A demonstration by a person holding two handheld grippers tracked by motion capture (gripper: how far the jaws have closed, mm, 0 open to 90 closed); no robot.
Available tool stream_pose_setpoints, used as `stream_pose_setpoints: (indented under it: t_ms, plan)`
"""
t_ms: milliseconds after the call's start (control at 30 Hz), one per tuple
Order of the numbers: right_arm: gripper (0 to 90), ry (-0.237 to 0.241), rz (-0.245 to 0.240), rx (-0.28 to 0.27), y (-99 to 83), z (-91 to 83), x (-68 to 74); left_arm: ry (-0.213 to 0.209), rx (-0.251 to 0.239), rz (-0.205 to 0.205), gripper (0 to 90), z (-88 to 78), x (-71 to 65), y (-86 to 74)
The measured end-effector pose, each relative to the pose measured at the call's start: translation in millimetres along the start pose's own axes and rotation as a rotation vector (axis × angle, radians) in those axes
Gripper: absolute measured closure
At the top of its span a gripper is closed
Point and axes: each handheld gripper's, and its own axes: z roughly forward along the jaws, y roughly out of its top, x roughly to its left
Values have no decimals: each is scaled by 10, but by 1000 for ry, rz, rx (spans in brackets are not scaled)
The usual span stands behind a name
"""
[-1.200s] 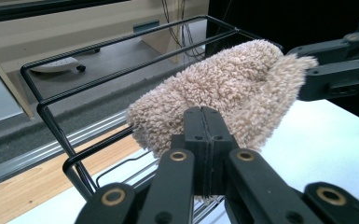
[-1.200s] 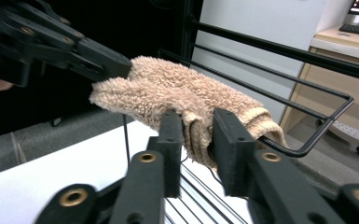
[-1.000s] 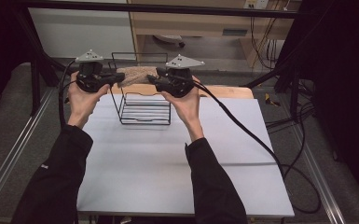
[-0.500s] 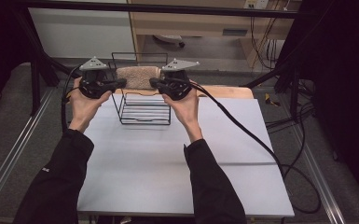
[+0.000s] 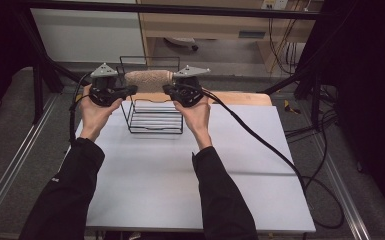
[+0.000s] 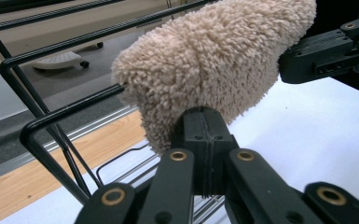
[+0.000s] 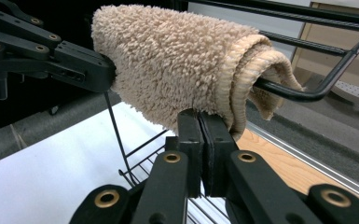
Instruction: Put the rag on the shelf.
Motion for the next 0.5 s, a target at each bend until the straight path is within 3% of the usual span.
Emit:
stream_pose_setpoints:
  t_ms: [233,500]
  plan:
    - [826,22,-11,-20,-3,-92,29,1,-9,6,868,-102,-11,0]
    - [697,43,0,-41,-24,-367,14,-15,3,-17,686,-214,-51,-102]
